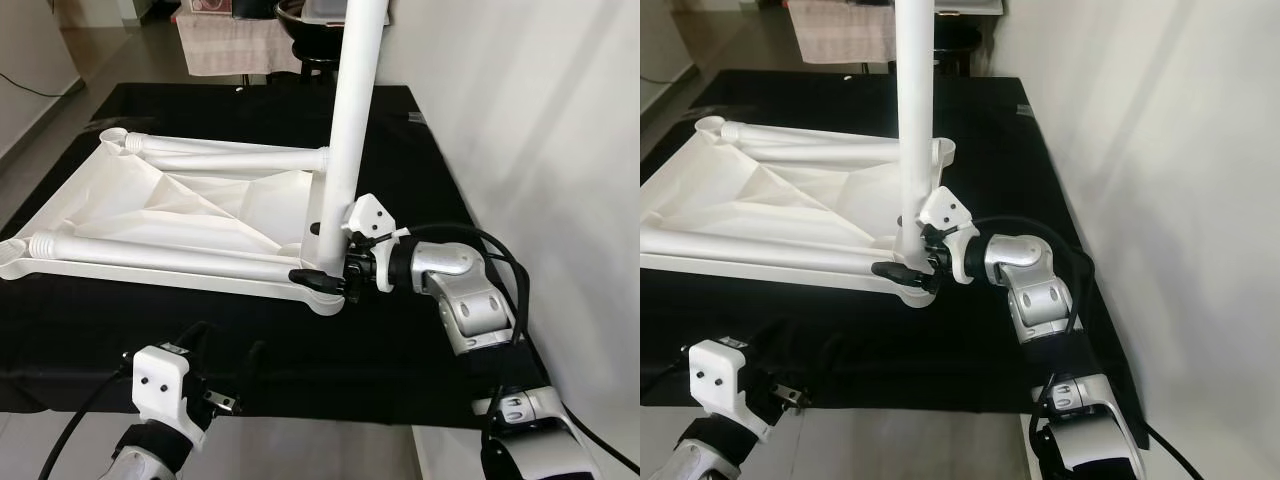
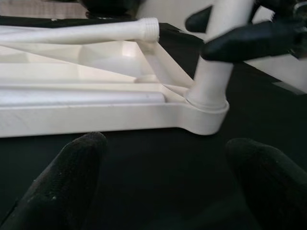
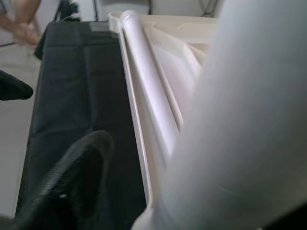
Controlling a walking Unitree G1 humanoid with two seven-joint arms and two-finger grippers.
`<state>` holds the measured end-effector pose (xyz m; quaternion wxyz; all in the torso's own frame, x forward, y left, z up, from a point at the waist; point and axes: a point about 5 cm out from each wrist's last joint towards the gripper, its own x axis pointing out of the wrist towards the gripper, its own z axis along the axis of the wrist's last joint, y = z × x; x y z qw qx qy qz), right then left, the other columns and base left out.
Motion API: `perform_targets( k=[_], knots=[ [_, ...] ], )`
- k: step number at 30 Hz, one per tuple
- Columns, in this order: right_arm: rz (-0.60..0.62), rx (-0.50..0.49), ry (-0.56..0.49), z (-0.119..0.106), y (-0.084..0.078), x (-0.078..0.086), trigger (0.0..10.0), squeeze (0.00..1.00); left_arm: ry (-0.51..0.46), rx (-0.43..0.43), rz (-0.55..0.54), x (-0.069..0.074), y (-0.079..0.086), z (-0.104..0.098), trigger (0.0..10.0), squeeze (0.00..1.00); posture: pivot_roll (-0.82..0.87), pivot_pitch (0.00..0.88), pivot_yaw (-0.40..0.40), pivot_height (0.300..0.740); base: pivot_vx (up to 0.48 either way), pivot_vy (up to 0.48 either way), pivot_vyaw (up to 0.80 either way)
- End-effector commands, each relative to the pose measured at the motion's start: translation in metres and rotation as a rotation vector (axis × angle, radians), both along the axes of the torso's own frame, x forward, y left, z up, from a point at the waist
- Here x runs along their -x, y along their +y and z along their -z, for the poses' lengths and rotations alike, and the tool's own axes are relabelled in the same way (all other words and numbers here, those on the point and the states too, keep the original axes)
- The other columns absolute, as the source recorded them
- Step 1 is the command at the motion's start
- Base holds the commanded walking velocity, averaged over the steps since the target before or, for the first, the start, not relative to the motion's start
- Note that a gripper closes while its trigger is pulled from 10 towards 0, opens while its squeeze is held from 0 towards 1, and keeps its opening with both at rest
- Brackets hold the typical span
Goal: Building children table
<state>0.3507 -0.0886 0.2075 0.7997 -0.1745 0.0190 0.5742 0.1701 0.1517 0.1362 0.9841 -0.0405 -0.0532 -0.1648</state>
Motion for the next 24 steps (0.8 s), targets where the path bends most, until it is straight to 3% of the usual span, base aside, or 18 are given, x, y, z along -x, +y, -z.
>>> perform_targets(
  k=[1,7,13,14,15,16,17,18,23,24],
  knots=[
    [-0.091,0.005,0.028,0.003,0.011,0.001,0.0,0.00,0.007,-0.005,0.000,0.003,-0.002,-0.001,10.0,0.00,0.02,0.147,-0.079,0.740,0.000,0.000,0.00],
    [-0.123,0.022,0.033,0.007,0.010,-0.005,0.0,0.00,0.009,-0.001,-0.002,0.005,-0.005,-0.001,10.0,0.00,0.02,0.155,-0.083,0.740,0.000,0.000,0.00],
    [0.071,0.053,0.031,0.018,-0.001,-0.014,0.0,0.00,0.008,0.002,-0.003,0.005,-0.005,-0.001,10.0,0.00,0.01,0.157,-0.092,0.740,0.000,0.000,0.00],
    [0.266,0.041,0.037,0.025,-0.014,-0.019,0.0,0.00,0.007,0.003,-0.004,0.004,-0.005,-0.001,10.0,0.00,0.00,0.155,-0.093,0.740,0.000,0.000,0.00],
    [0.553,-0.001,0.060,0.034,-0.037,-0.022,0.0,0.00,0.006,0.004,-0.005,0.003,-0.004,-0.001,10.0,0.00,-0.02,0.152,-0.090,0.740,0.000,0.000,0.00],
    [0.553,-0.001,0.060,0.034,-0.037,-0.022,0.0,0.00,0.006,0.004,-0.005,0.003,-0.004,-0.001,10.0,0.00,-0.02,0.152,-0.090,0.740,0.000,0.000,0.00],
    [0.769,-0.020,0.079,0.041,-0.057,-0.020,0.0,0.00,0.005,0.004,-0.006,0.003,-0.003,-0.001,10.0,0.00,-0.02,0.152,-0.090,0.740,0.000,0.000,0.00],
    [0.904,-0.022,0.096,0.049,-0.076,-0.010,0.0,0.00,0.005,0.003,-0.006,0.002,-0.002,0.000,10.0,0.00,-0.03,0.148,-0.084,0.740,0.000,0.000,0.00],
    [0.965,-0.007,0.103,0.053,-0.100,0.011,0.0,0.00,0.005,0.000,0.001,-0.002,0.001,0.001,10.0,0.00,-0.06,0.135,-0.064,0.740,0.000,0.000,0.00],
    [0.973,0.027,0.081,0.051,-0.107,0.011,10.0,0.00,0.006,-0.001,0.005,-0.004,0.002,0.002,10.0,0.00,-0.07,0.128,-0.062,0.740,0.000,0.000,0.00]
  ],
)
